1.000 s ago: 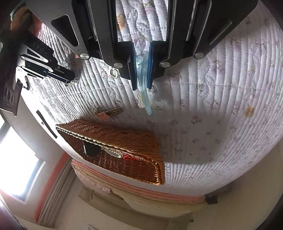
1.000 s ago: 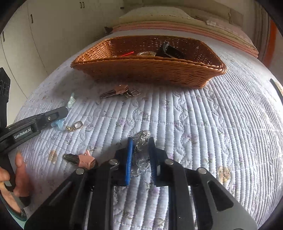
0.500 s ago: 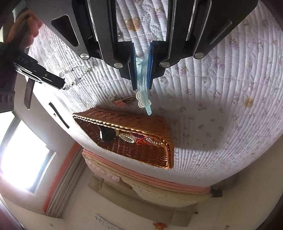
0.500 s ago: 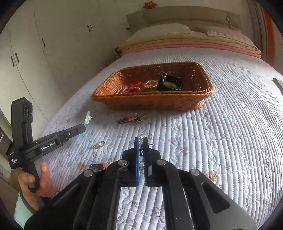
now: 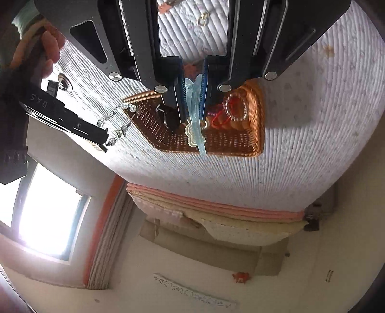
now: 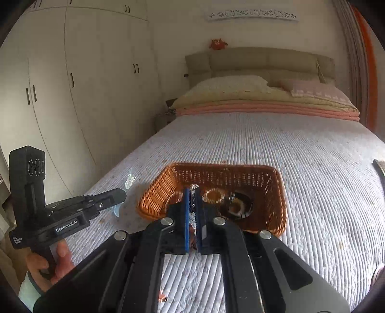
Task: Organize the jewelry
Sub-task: 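Carry the blue clip and silver chain over the basket, then open both tools to drop the clip and chain into the basket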
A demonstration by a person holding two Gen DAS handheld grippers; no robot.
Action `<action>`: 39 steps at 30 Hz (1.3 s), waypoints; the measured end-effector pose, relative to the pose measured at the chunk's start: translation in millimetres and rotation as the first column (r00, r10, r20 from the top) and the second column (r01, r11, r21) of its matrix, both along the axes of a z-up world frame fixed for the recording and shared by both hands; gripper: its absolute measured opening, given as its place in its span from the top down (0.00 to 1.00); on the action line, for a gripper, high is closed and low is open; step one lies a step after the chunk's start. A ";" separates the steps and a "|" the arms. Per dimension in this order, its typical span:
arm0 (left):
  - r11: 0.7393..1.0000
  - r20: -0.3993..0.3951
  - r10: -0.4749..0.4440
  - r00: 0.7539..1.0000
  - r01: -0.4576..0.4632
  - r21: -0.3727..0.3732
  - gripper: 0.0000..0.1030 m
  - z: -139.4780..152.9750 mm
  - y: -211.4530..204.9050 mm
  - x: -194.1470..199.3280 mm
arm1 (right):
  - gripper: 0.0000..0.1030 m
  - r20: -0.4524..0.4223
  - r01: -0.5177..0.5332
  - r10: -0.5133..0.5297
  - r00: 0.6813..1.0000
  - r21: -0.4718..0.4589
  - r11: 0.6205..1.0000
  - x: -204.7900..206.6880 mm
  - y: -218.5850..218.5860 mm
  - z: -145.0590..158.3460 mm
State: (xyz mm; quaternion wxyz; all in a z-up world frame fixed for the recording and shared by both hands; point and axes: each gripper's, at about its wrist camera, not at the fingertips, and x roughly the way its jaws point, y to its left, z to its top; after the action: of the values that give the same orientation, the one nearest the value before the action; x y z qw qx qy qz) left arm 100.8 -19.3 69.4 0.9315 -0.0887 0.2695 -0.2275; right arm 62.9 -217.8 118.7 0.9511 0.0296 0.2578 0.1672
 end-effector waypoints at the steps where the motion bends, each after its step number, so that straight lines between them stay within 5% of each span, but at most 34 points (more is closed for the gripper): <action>1: 1.000 0.000 0.000 1.000 0.000 0.005 0.91 1.2 -3.2 9.2 | 0.97 0.004 0.001 -0.001 1.000 -0.002 1.000 5.8 0.7 1.2; 10: 0.997 -0.114 0.017 0.993 -0.009 0.071 0.91 -34.6 -25.3 87.3 | 0.97 -0.073 0.035 -0.039 0.997 -0.050 0.998 111.2 15.9 -33.3; 18: 0.994 -0.223 0.029 0.974 -0.005 0.109 0.91 -69.5 -30.2 106.1 | 0.97 -0.163 0.037 -0.053 0.985 -0.100 0.994 151.6 24.2 -79.2; 27: 0.992 -0.257 0.023 0.966 0.010 0.124 0.89 -76.7 -34.5 105.3 | 0.96 -0.253 0.041 -0.063 0.965 -0.092 0.995 155.8 19.5 -93.1; 33: 0.998 -0.208 -0.004 0.978 0.018 0.064 0.61 -53.9 -22.3 74.8 | 0.94 -0.286 0.026 -0.036 0.957 -0.041 0.999 135.7 9.7 -81.6; 36: 0.998 -0.172 -0.012 0.985 0.024 0.064 0.60 -37.1 -17.1 54.8 | 0.91 -0.257 0.016 -0.024 0.966 -0.034 0.999 111.0 7.5 -65.1; 39: 0.999 -0.141 -0.019 0.990 0.025 0.045 0.57 -22.2 -8.6 25.8 | 0.78 -0.233 0.003 -0.006 0.972 -0.015 1.000 81.4 5.8 -50.9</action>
State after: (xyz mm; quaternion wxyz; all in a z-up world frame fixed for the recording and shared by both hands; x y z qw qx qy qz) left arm 126.6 -28.0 47.2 0.9094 -0.0797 0.3408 -0.2246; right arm 144.3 -211.9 67.8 0.9149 0.0424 0.3689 0.1585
